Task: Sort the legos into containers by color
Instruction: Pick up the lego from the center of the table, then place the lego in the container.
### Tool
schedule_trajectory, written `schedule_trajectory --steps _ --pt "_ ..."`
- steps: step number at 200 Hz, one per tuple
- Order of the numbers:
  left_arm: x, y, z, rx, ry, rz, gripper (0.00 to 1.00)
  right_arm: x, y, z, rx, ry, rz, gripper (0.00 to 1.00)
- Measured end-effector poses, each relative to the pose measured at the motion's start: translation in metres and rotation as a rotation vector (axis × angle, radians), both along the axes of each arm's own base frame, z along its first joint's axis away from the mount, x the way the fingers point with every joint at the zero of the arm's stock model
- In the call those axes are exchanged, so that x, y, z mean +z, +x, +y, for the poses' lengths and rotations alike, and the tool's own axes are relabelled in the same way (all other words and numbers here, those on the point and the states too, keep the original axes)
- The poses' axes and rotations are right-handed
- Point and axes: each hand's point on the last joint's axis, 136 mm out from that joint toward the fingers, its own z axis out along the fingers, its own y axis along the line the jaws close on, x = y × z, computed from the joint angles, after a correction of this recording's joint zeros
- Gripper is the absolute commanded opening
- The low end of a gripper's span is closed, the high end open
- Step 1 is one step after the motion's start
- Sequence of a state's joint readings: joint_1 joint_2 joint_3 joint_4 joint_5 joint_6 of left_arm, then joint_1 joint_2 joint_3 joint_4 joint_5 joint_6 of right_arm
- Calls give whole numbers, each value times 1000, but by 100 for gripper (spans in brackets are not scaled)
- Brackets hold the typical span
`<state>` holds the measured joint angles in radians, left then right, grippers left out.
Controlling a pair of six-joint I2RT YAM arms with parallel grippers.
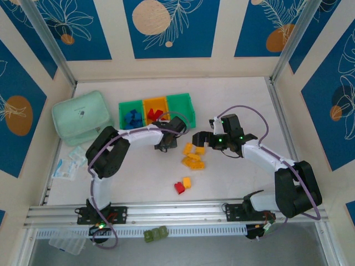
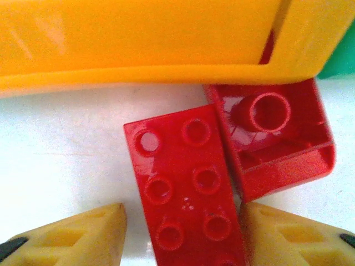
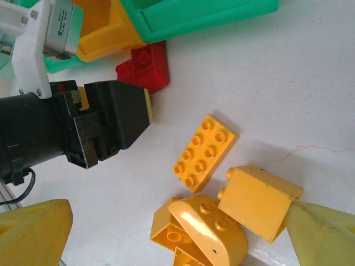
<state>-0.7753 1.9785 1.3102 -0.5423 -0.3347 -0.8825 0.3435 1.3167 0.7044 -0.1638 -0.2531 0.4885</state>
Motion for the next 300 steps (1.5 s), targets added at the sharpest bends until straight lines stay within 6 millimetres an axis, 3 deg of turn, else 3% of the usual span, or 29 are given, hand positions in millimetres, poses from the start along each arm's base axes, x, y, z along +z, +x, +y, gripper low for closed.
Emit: schedule_trajectory --steps 44,113,142,176,202,217,236,256,277,300 --pt "0 -6 3 -4 -14 11 32 0 0 0 1 3 2 99" --pt "7 -33 19 -24 -18 55 29 3 0 4 15 21 -9 99" --pt "25 -47 26 -46 -49 55 27 3 -3 11 37 21 -10 99" --pt "66 -47 26 -95 -92 -3 27 6 -6 23 72 22 -11 99" --pt "103 -24 17 -136 -103 -79 27 17 -2 29 85 33 -39 99" --pt "124 0 17 -135 -109 -133 27 22 1 31 87 37 -52 99" --pt "136 31 21 -119 -99 -173 26 23 2 31 83 34 -57 99" --pt "132 63 25 -110 -65 -181 27 22 3 30 78 29 -58 99" --pt "113 91 28 -103 -26 -157 27 22 3 29 72 22 -58 99" --pt "87 115 35 -97 9 -114 40 20 3 28 68 14 -54 99"
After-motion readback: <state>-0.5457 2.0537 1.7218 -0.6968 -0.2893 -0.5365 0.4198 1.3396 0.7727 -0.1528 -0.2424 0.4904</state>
